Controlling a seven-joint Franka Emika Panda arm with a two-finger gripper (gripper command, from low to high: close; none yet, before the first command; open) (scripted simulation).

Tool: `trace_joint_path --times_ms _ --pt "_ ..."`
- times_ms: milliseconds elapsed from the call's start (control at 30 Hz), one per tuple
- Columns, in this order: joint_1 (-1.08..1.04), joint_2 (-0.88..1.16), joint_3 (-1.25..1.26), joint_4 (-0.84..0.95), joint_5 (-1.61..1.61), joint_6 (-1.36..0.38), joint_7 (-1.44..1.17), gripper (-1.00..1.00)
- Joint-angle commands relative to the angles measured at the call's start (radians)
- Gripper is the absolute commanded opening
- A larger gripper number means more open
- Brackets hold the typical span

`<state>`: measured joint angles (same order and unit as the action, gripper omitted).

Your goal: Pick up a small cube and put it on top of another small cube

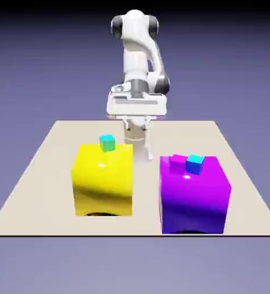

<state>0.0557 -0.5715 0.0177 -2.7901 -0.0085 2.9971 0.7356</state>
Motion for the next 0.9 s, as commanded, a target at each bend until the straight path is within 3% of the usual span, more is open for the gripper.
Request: trace_joint_path --times_ms 0,533,667,867 --pt "0.036 0.016 0.012 0.01 -0.015 -0.028 -0.016 0.0" --pt "0.616 0.36 0.191 0.13 -0.311 -0.438 -0.347 0.0" --pt "0.717 0.505 0.21 0.118 -0.404 -0.481 -0.465 0.0" --pt "0.673 0.658 0.146 0.055 -0.491 -0.368 -0.509 0.0"
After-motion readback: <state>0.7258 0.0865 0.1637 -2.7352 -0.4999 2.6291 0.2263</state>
